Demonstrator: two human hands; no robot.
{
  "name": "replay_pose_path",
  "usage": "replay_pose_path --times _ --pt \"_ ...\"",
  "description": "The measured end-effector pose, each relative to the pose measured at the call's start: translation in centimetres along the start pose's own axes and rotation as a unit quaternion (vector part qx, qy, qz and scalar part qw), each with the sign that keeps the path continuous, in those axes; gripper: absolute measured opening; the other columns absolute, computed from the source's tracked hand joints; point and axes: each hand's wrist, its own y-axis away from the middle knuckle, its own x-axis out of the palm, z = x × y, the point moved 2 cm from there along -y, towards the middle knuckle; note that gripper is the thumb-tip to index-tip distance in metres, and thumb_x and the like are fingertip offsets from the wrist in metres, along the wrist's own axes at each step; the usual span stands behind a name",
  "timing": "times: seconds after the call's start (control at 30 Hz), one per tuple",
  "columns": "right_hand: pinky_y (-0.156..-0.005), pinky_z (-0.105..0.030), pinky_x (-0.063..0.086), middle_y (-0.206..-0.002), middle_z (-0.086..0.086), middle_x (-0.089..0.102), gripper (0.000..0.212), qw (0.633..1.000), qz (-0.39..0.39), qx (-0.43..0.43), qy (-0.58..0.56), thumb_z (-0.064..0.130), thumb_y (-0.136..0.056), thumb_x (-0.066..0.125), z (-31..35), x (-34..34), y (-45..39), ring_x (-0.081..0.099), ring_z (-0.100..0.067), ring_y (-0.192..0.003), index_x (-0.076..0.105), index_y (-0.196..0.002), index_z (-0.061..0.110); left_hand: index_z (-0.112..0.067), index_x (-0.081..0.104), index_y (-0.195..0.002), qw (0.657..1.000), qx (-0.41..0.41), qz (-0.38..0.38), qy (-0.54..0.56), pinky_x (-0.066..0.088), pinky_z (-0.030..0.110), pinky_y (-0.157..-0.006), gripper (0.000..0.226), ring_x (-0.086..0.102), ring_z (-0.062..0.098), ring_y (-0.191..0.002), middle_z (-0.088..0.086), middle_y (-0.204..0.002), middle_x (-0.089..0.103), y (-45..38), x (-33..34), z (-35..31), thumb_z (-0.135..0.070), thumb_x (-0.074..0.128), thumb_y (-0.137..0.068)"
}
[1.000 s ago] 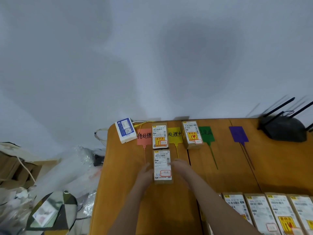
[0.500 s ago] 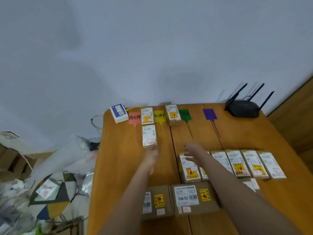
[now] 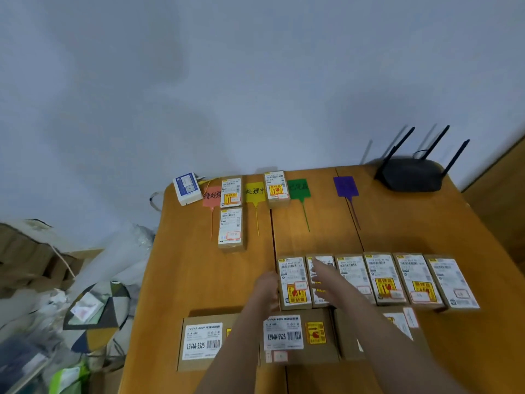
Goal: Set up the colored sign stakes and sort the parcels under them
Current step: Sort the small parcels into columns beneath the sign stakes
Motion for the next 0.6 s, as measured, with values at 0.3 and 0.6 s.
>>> replay_pose_path --times 0.3,0.6 --pt "-0.075 -0.037 0.053 -0.1 -0.008 0.076 0.042 0.998 0.031 0.023 0.055 0.038 -0.092 0.049 -0.7 0.5 -7.8 0.067 -0.022 -0.095 0.061 -0.122 0.011 -0.009 0.064 -0.117 0.999 -0.012 -0.037 -0.033 0.052 0.021 -0.048 0.031 0.072 0.014 -0.068 0.005 -0.088 0.076 -5.9 1.6 1.7 -0.022 0.047 -0.095" --pt "-0.068 -0.032 0.05 -0.071 -0.003 0.066 0.016 0.996 -0.002 -0.025 0.082 0.011 -0.095 0.05 2.5 2.6 -6.2 0.061 -0.016 -0.068 0.064 -0.091 0.005 -0.017 0.053 -0.126 0.999 0.007 0.019 0.036 0.057 0.032 -0.067 0.027 0.072 0.02 -0.09 0.005 -0.105 0.072 -5.5 -0.7 -0.2 -0.021 0.049 -0.1"
